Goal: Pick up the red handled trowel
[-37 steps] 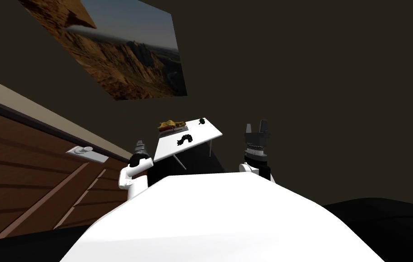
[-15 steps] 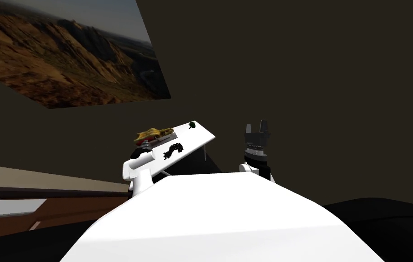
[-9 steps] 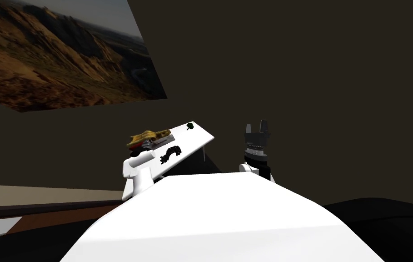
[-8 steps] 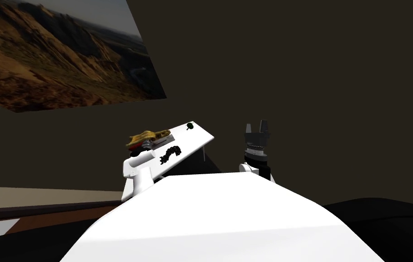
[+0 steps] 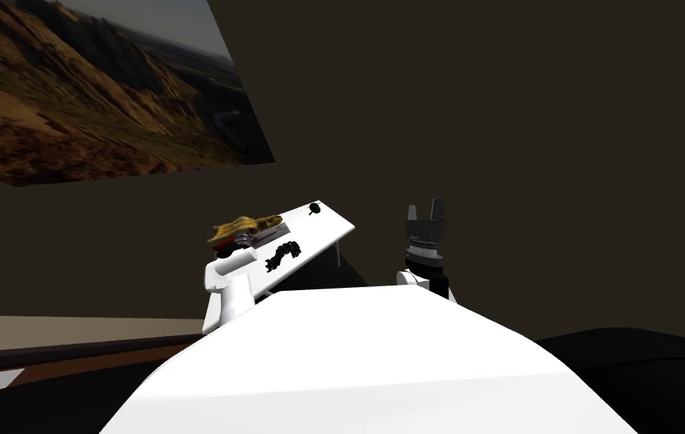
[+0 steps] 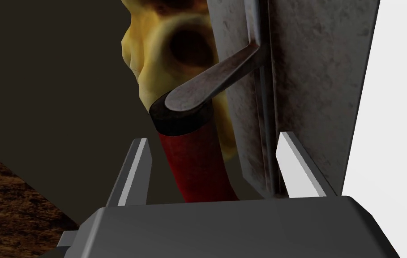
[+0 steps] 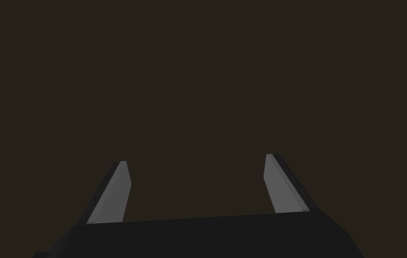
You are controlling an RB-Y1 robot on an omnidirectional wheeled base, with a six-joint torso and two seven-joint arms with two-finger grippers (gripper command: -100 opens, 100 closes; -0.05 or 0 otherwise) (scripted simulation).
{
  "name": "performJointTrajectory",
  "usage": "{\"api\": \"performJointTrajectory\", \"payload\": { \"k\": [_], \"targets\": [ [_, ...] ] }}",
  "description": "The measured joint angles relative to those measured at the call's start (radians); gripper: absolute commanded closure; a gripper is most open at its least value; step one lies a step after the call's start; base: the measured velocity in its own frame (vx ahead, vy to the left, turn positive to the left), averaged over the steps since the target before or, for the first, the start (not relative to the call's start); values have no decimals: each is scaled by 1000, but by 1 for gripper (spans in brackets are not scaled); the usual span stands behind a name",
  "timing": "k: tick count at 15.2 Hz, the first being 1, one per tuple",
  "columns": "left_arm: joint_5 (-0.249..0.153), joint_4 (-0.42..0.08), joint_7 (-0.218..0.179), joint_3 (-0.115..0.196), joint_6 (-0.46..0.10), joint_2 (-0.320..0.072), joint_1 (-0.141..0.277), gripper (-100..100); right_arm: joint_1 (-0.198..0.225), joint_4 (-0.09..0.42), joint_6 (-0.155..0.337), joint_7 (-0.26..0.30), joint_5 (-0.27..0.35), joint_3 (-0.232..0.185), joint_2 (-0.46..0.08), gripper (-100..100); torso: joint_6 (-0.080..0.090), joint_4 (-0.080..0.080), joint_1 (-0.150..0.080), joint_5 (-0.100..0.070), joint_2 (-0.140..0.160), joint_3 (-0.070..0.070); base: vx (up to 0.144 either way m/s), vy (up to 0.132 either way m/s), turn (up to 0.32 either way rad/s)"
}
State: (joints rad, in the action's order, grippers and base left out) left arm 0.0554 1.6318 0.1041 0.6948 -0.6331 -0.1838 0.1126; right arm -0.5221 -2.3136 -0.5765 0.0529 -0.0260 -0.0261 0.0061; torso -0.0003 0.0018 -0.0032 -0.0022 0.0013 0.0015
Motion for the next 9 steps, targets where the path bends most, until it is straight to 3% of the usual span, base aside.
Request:
{"api": "performJointTrajectory", "payload": {
  "k": [5, 6, 9],
  "targets": [
    [-13, 75, 18, -15, -29, 30, -35, 100, 0, 0, 0, 0, 0, 0, 0, 0, 0, 0, -2, -1, -2, -1, 20, -23, 51],
    [-14, 78, 19, -16, -31, 31, -36, -100, 0, 0, 0, 0, 0, 0, 0, 0, 0, 0, -2, 0, -1, -1, 15, -3, 171],
    [5, 36, 4, -32, -23, 21, 3, -100, 0, 0, 0, 0, 0, 0, 0, 0, -1, -1, 0, 0, -3, -2, 27, -7, 350]
  ]
}}
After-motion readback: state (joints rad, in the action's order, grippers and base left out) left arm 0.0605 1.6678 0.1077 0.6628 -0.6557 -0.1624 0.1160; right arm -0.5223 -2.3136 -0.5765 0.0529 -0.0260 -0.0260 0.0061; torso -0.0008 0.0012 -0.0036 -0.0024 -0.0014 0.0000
